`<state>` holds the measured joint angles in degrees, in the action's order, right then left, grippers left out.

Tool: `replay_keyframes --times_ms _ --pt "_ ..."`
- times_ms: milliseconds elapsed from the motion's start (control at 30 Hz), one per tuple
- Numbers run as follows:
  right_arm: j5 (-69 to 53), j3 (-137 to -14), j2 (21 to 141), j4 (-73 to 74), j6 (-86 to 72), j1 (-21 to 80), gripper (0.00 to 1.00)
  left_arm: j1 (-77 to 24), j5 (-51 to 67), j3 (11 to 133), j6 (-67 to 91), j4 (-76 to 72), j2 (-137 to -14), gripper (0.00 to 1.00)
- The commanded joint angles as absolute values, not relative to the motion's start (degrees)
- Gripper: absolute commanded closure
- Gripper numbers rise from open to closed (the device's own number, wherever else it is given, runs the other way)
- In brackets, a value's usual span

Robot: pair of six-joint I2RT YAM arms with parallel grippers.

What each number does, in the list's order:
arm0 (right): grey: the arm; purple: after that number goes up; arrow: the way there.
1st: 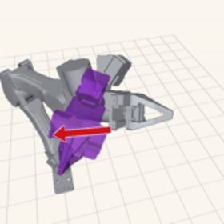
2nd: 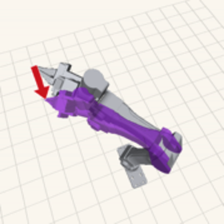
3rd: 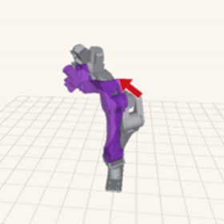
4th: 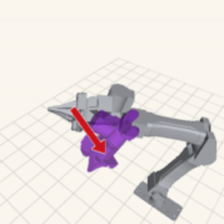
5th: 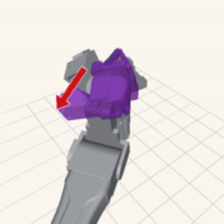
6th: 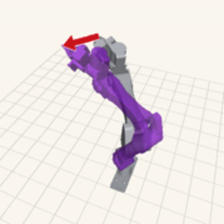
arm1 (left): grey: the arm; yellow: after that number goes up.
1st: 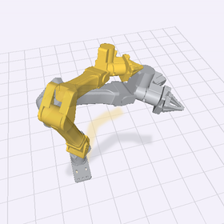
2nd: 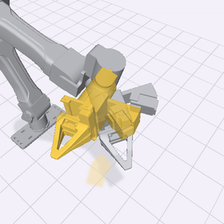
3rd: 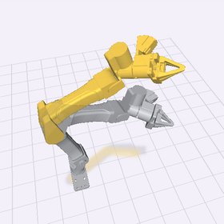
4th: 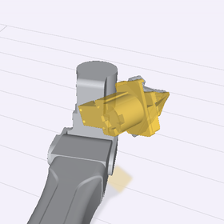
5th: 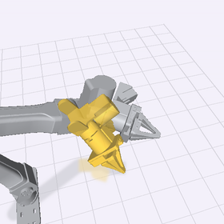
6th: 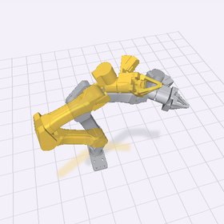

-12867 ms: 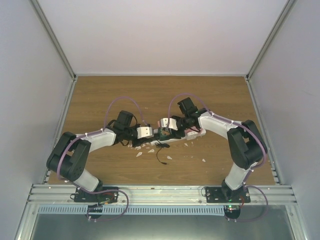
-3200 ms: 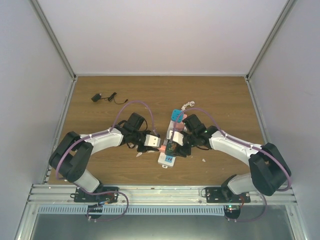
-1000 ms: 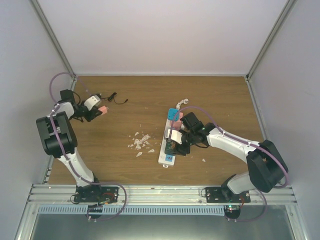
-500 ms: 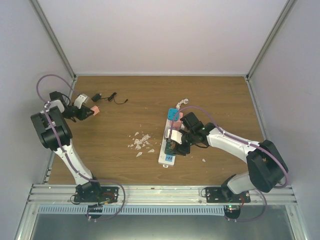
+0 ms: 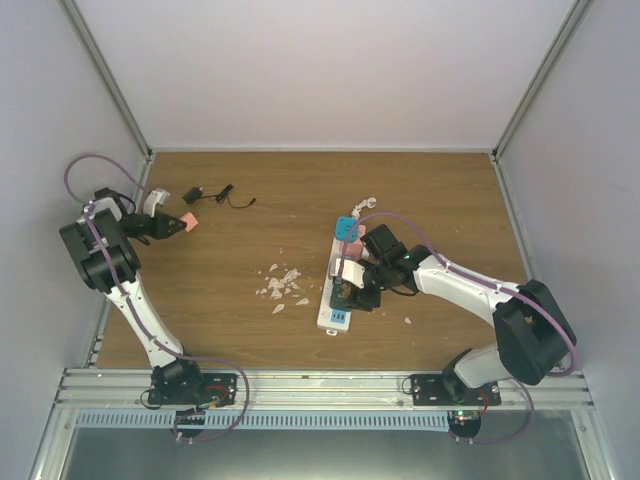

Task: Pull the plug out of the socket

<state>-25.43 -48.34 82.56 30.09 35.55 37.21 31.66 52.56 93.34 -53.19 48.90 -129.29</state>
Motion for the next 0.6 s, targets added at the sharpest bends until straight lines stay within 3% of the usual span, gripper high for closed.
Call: replay_keyframes --times_ms 0,100,167,367,567 --pt "-25.8 -48.5 83.1 35.5 35.3 37.2 0.85 32.7 53.8 94.2 -49.8 50.0 -130.1 0.64" --pt "-25.8 -48.5 83.0 35.5 35.4 37.2 0.84 32.9 51.5 93.7 -46.8 47.0 -129.6 0.46" --pt "-25.8 -48.7 82.9 35.5 35.5 37.2 0.84 33.1 50.4 92.8 -45.0 44.6 -128.7 0.4" --pt "-25.8 -49.0 82.8 35.3 35.8 37.2 0.81 33.2 47.2 90.9 -41.6 39.4 -126.1 0.36" --pt "-25.9 -49.1 81.6 34.5 35.9 37.2 0.67 32.2 46.7 84.8 -45.4 36.0 -118.8 0.31"
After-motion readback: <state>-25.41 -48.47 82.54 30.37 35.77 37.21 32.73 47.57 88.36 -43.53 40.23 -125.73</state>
